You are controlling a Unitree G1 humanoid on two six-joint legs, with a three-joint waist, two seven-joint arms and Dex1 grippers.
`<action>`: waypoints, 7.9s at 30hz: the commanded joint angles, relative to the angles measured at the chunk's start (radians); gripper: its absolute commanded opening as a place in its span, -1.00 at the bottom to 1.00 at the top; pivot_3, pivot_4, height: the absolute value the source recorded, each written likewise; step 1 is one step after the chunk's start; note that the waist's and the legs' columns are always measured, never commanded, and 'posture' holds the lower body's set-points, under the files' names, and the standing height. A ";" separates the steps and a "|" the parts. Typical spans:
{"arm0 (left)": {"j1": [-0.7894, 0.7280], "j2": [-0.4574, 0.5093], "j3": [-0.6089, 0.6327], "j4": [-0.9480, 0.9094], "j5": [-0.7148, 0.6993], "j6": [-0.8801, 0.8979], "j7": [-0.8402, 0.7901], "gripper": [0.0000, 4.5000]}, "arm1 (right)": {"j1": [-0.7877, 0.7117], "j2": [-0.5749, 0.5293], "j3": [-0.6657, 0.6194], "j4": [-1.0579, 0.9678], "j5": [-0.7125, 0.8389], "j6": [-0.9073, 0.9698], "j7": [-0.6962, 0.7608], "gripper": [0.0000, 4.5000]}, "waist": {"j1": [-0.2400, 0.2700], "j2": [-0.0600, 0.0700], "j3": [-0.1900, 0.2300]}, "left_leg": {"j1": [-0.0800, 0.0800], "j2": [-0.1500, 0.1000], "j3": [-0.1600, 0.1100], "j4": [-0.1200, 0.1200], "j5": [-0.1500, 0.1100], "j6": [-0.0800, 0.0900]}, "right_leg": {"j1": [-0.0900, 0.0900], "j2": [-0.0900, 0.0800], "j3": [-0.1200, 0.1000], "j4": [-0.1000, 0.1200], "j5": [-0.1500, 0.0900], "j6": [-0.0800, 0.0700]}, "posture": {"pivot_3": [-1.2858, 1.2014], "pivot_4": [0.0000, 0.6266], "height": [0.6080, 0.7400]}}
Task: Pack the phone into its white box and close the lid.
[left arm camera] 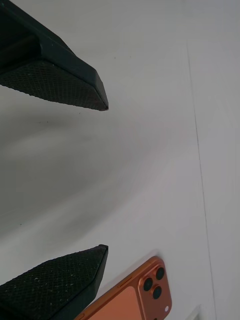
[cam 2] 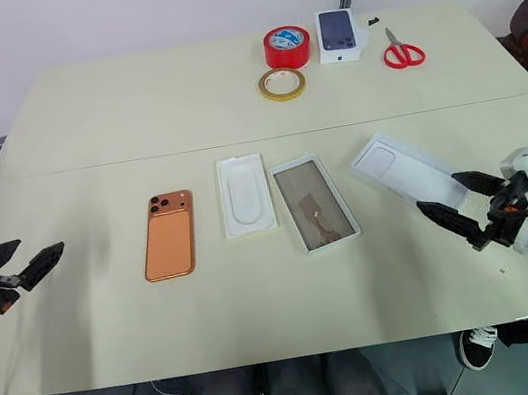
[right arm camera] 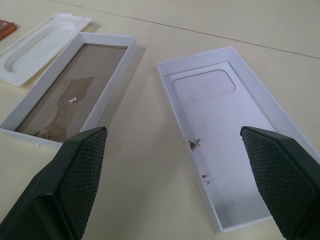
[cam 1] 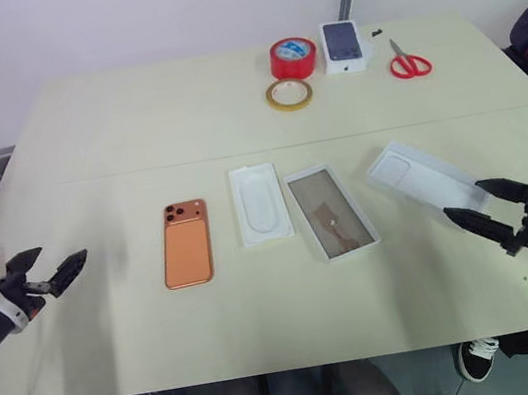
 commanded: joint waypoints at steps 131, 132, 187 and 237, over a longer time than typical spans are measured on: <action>-0.577 -0.874 -0.086 -0.218 -0.681 1.033 1.096 -0.74 | -0.604 -0.027 0.762 0.001 -0.544 -0.123 0.151 -0.19 | 0.004 -0.007 0.002 | -0.003 -0.001 -0.004 0.011 0.005 -0.010 | 0.001 0.002 -0.002 0.004 0.000 0.002 | 0.03 -0.52 1.00; -0.574 -0.869 -0.091 -0.217 -0.697 1.033 1.107 -0.63 | -0.607 -0.026 0.763 0.005 -0.545 -0.125 0.148 -0.19 | 0.004 -0.007 0.002 | -0.003 -0.001 -0.004 0.011 0.005 -0.010 | 0.001 0.002 -0.002 0.004 0.000 0.002 | 0.03 -0.52 1.00; -0.049 0.011 -0.497 -0.425 -0.026 0.045 0.008 0.45 | -0.924 0.391 1.113 0.424 -0.897 -0.059 -0.124 -0.99 | -0.007 -0.005 0.002 | -0.002 -0.001 -0.002 -0.001 0.003 -0.006 | -0.006 0.001 0.000 0.004 0.000 0.000 | 0.03 -0.52 1.00; -0.376 -0.373 -0.158 -0.241 -0.372 1.033 0.532 0.98 | -1.033 0.635 1.304 0.442 -0.851 0.068 -0.027 -1.00 | -0.002 -0.006 -0.003 | -0.002 -0.002 -0.003 0.000 0.007 -0.012 | -0.006 0.001 -0.001 0.007 0.000 0.000 | 0.03 -0.52 1.00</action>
